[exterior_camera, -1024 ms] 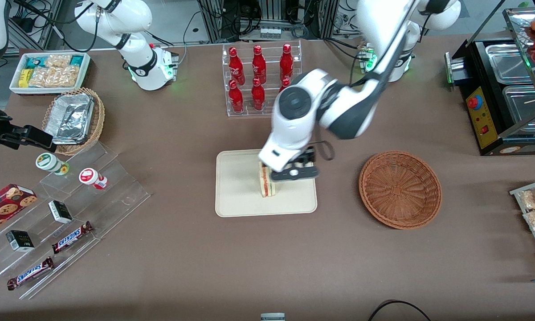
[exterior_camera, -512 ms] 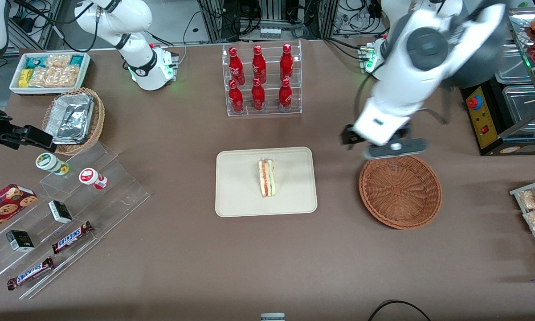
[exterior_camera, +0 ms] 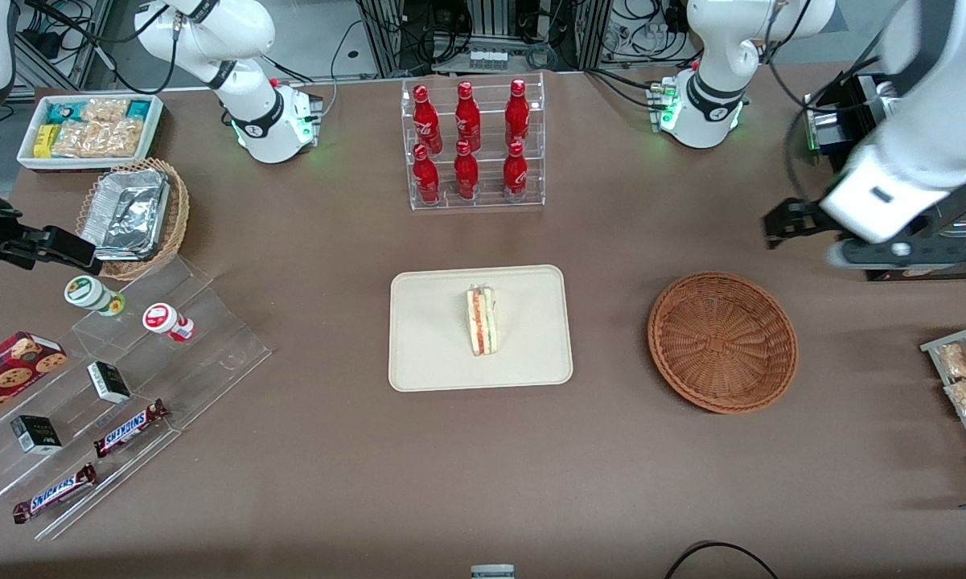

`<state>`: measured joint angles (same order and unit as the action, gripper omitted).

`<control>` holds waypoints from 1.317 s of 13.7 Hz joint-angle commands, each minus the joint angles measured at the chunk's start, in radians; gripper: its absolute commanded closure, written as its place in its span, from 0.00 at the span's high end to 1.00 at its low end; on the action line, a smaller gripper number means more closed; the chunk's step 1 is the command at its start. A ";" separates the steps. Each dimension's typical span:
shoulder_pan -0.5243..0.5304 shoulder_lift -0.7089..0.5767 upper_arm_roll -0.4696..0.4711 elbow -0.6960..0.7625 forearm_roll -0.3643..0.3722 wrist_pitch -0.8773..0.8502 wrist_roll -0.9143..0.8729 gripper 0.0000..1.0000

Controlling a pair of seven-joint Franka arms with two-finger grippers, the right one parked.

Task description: Place sandwich from basket to tray

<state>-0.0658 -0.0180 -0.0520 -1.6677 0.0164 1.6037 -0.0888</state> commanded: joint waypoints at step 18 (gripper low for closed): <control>-0.006 0.052 0.043 0.108 0.005 -0.028 0.050 1.00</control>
<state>-0.0673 0.0358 -0.0260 -1.5785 0.0169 1.6029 -0.0715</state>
